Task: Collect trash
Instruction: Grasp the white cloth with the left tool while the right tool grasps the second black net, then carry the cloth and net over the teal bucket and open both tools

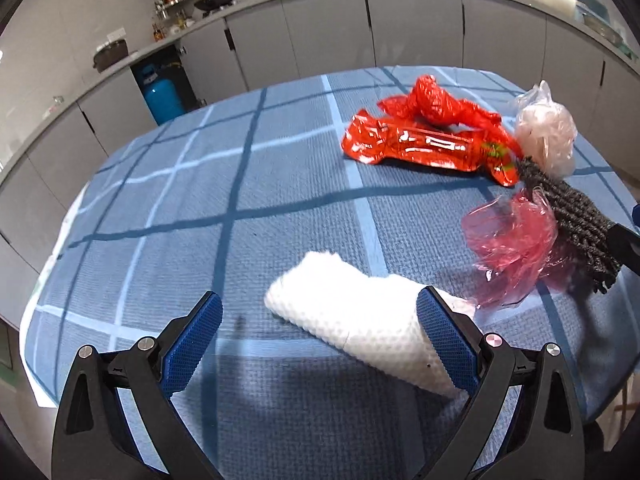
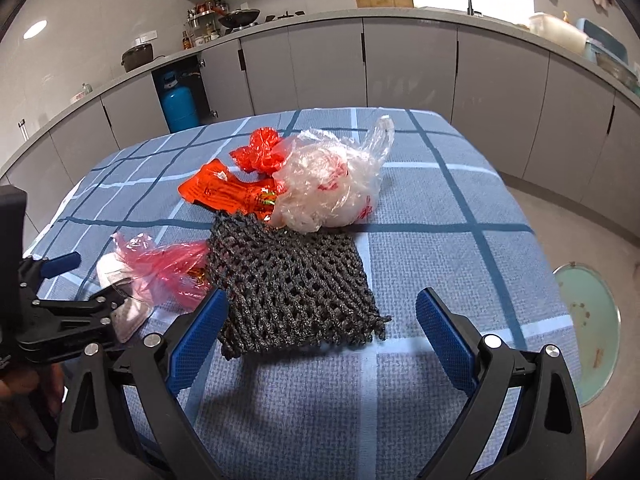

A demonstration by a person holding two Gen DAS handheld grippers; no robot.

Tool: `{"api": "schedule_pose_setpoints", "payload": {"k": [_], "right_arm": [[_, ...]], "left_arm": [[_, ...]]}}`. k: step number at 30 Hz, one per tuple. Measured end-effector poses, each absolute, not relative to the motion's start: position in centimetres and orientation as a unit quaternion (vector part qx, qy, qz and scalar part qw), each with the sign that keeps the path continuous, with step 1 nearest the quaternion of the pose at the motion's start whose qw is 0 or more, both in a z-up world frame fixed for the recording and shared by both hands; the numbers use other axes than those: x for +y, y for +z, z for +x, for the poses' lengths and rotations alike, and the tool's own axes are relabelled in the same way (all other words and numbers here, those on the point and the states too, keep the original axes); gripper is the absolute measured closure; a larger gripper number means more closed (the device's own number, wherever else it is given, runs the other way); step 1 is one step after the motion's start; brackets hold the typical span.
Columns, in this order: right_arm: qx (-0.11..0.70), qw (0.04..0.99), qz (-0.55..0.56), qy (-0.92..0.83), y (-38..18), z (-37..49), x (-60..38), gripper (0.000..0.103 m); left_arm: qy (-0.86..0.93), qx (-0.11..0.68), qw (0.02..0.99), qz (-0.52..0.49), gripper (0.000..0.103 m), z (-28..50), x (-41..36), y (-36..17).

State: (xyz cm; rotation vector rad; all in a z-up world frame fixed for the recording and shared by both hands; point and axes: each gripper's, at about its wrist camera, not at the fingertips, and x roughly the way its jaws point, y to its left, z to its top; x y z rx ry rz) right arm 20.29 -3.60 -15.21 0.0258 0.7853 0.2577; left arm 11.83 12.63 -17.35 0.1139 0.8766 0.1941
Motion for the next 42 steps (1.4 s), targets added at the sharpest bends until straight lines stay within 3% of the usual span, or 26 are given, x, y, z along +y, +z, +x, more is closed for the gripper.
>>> {"api": "schedule_pose_setpoints", "payload": {"k": [2, 3, 5, 8, 10, 13, 14, 18, 32, 42], "right_arm": [[0.386, 0.913, 0.012, 0.128, -15.6, 20.5, -3.4, 0.009], [0.389, 0.912, 0.013, 0.13, -15.8, 20.6, -3.4, 0.01], [0.396, 0.909, 0.012, 0.13, -16.2, 20.8, -3.3, 0.013], [0.411, 0.901, 0.012, 0.139, -16.8, 21.3, -3.2, 0.034], [0.416, 0.898, 0.009, 0.145, -17.1, 21.2, -3.0, 0.046], [0.414, 0.897, 0.005, 0.151, -17.0, 20.9, -2.6, 0.072], [0.411, 0.899, 0.004, 0.154, -16.8, 20.8, -2.6, 0.079], [0.393, 0.904, 0.006, 0.168, -15.9, 20.0, -2.5, 0.082], [0.308, 0.933, 0.019, 0.185, -11.2, 17.7, -3.0, 0.082], [0.274, 0.95, 0.051, 0.138, -8.9, 17.4, -7.7, 0.082]], "left_arm": [[0.088, 0.425, 0.9, 0.051, 0.012, 12.0, 12.5, -17.4], [0.078, 0.428, 0.899, 0.045, 0.022, 12.0, 12.5, -17.5], [0.063, 0.429, 0.9, 0.044, 0.033, 11.8, 12.1, -17.4], [0.049, 0.427, 0.901, 0.056, 0.052, 11.4, 11.4, -17.2], [0.038, 0.427, 0.902, 0.056, 0.073, 11.3, 11.2, -17.2], [0.032, 0.423, 0.904, 0.064, 0.08, 10.8, 10.9, -16.8], [0.03, 0.421, 0.904, 0.064, 0.081, 10.7, 10.9, -16.7], [0.039, 0.401, 0.913, 0.071, 0.083, 10.2, 11.3, -15.2], [0.087, 0.302, 0.944, 0.097, 0.083, 10.2, 12.8, -8.4], [0.024, 0.258, 0.958, 0.121, 0.083, 12.0, 7.0, -5.5]]}}
